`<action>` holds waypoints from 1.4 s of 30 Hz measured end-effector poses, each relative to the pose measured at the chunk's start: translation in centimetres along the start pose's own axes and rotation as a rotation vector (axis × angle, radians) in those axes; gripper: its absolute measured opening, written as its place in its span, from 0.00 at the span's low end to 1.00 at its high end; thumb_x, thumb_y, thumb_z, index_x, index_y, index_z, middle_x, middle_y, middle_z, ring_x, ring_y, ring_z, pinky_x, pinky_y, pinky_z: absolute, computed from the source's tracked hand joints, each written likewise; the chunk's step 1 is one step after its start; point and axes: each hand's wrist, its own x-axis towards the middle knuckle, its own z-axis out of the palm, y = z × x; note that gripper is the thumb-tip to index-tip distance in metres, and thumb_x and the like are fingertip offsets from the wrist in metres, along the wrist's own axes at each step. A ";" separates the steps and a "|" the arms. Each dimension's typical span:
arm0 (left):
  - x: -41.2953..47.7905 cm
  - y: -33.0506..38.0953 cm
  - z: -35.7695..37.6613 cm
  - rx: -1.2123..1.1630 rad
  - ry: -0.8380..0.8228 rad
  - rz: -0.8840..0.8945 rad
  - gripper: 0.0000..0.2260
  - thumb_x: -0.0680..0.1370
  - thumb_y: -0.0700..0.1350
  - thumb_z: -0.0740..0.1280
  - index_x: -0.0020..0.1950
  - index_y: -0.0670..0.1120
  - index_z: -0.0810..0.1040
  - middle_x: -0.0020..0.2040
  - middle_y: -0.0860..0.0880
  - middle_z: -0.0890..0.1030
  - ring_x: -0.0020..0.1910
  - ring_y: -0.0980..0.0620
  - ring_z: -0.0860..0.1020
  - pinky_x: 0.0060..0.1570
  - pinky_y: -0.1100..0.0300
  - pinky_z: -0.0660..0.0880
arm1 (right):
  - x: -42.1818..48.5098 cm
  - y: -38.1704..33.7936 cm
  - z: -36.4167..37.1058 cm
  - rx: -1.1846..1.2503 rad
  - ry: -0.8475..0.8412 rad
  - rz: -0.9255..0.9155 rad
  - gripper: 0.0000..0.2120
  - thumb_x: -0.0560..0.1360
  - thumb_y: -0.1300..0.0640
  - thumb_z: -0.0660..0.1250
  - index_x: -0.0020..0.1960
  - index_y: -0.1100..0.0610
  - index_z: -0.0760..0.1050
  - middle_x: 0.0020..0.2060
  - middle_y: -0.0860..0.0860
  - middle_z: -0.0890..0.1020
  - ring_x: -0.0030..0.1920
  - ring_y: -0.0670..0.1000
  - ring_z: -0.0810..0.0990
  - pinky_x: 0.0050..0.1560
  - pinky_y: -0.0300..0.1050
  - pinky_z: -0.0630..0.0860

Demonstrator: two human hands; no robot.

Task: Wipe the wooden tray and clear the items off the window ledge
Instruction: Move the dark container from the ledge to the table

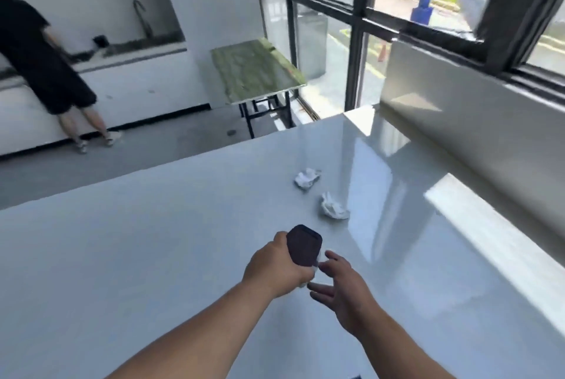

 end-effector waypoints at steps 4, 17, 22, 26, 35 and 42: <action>-0.3 -13.8 -8.5 -0.114 0.087 -0.191 0.34 0.64 0.63 0.73 0.67 0.55 0.71 0.55 0.55 0.82 0.54 0.50 0.81 0.52 0.53 0.81 | 2.1 4.2 15.2 -0.117 -0.087 0.116 0.18 0.82 0.58 0.62 0.71 0.50 0.72 0.67 0.54 0.77 0.56 0.66 0.86 0.63 0.60 0.82; -0.6 -45.3 -22.3 -0.254 0.272 -0.541 0.30 0.65 0.59 0.74 0.62 0.51 0.71 0.50 0.52 0.82 0.49 0.45 0.82 0.46 0.53 0.81 | 8.7 16.7 49.6 -0.449 -0.273 0.263 0.10 0.80 0.52 0.64 0.57 0.51 0.82 0.58 0.55 0.85 0.45 0.60 0.87 0.53 0.53 0.83; -1.4 -49.5 -20.8 -0.261 0.175 -0.601 0.35 0.63 0.64 0.74 0.65 0.51 0.71 0.52 0.52 0.81 0.50 0.46 0.81 0.48 0.52 0.80 | 9.0 20.9 50.9 -0.513 -0.248 0.330 0.12 0.82 0.52 0.63 0.63 0.52 0.79 0.60 0.56 0.84 0.50 0.61 0.86 0.55 0.54 0.83; -0.9 -48.2 -22.4 -0.142 0.221 -0.501 0.46 0.65 0.71 0.73 0.78 0.52 0.65 0.74 0.50 0.74 0.71 0.44 0.73 0.64 0.49 0.75 | 8.0 17.7 49.1 -0.755 -0.248 0.136 0.21 0.81 0.44 0.63 0.72 0.49 0.73 0.66 0.48 0.79 0.64 0.53 0.79 0.64 0.51 0.77; 4.6 -25.5 -24.3 0.042 0.091 0.116 0.37 0.71 0.67 0.70 0.78 0.58 0.67 0.77 0.55 0.72 0.72 0.50 0.72 0.57 0.53 0.74 | 0.7 0.2 27.6 -1.326 0.339 -0.606 0.33 0.75 0.34 0.63 0.77 0.45 0.68 0.74 0.43 0.74 0.76 0.49 0.67 0.71 0.48 0.70; 0.6 -1.3 -11.2 0.117 -0.130 0.606 0.37 0.70 0.66 0.73 0.77 0.60 0.69 0.76 0.54 0.74 0.69 0.51 0.75 0.57 0.54 0.75 | -13.4 -0.1 -0.1 -1.129 0.918 -0.492 0.35 0.74 0.33 0.64 0.78 0.45 0.68 0.75 0.43 0.73 0.77 0.49 0.65 0.74 0.46 0.66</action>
